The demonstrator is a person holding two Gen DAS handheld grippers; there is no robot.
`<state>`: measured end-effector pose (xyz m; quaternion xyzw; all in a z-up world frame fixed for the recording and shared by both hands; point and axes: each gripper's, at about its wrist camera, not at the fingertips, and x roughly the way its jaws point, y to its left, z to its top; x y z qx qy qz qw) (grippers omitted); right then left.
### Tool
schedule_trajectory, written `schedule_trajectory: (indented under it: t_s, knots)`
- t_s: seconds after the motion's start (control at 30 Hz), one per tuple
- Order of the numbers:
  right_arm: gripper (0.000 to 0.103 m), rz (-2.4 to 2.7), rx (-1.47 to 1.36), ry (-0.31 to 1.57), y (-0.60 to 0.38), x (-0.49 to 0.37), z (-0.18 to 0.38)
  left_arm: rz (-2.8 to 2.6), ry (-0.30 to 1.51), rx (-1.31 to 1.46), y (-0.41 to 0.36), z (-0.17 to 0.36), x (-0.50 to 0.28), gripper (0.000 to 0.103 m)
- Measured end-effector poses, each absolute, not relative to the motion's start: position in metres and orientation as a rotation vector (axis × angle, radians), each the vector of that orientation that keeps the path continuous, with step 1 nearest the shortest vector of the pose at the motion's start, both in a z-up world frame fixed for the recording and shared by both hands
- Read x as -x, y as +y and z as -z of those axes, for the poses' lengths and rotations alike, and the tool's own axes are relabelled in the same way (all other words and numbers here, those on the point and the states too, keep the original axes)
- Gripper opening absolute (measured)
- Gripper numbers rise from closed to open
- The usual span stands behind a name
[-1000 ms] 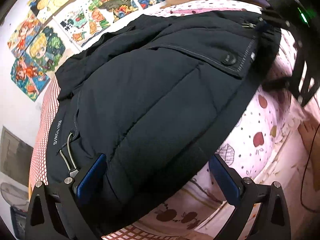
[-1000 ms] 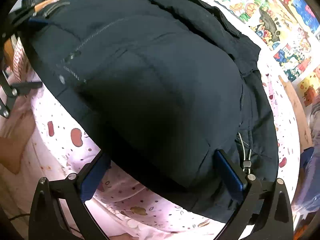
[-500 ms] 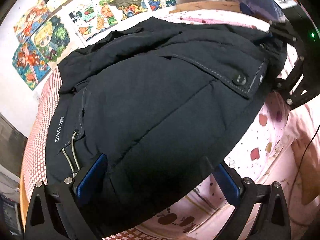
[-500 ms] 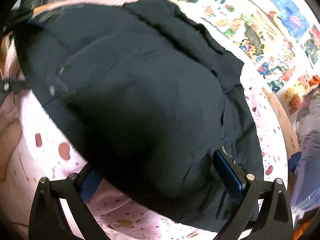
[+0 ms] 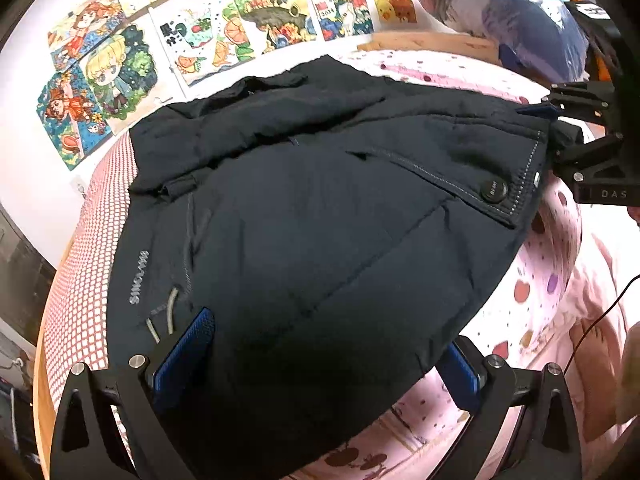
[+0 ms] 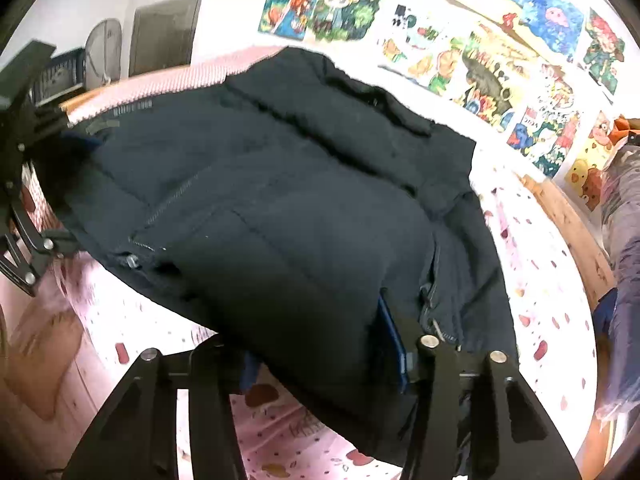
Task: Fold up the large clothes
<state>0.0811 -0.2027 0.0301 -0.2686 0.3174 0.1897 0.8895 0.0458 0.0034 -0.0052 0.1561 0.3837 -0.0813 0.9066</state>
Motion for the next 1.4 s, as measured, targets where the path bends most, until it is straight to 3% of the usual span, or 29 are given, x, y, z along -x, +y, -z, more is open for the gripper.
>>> schedule_trajectory:
  t_s: [0.3,0.47,0.57,0.67,0.73,0.83,0.93,1.0,1.1,1.4]
  knots:
    - [0.028,-0.395,0.481,0.609,-0.203,-0.089,-0.056,0.114,0.684,-0.353,0.007,-0.013,-0.044,0.103]
    - [0.027,-0.376,0.456,0.567,-0.202,-0.093,-0.072,0.075,0.669,-0.285,0.026,-0.018,-0.044,0.098]
    - [0.027,-0.369,0.451,0.557,-0.2,-0.096,-0.076,0.077,0.643,-0.286,0.026,-0.023,-0.043,0.088]
    - [0.027,-0.355,0.465,0.55,-0.196,-0.095,-0.075,0.081,0.603,-0.324,0.019,-0.029,-0.039,0.069]
    - [0.027,-0.335,0.504,0.55,-0.193,-0.096,-0.073,0.111,0.588,-0.321,0.016,-0.033,-0.037,0.044]
    - [0.028,-0.316,0.556,0.553,-0.19,-0.093,-0.066,0.133,0.577,-0.34,0.009,-0.038,-0.037,0.026]
    - [0.027,-0.326,0.583,0.555,-0.19,-0.09,-0.062,0.127,0.559,-0.347,0.004,-0.047,-0.039,0.018]
    - [0.016,-0.34,0.566,0.544,-0.189,-0.086,-0.066,0.115,0.529,-0.347,0.005,-0.063,-0.04,0.014]
    - [0.01,-0.338,0.603,0.485,-0.182,-0.076,-0.078,0.098,0.484,-0.328,0.009,-0.094,-0.041,0.012]
    - [0.007,-0.319,0.616,0.286,-0.171,-0.044,-0.164,0.077,0.427,-0.254,0.015,-0.179,-0.018,0.01]
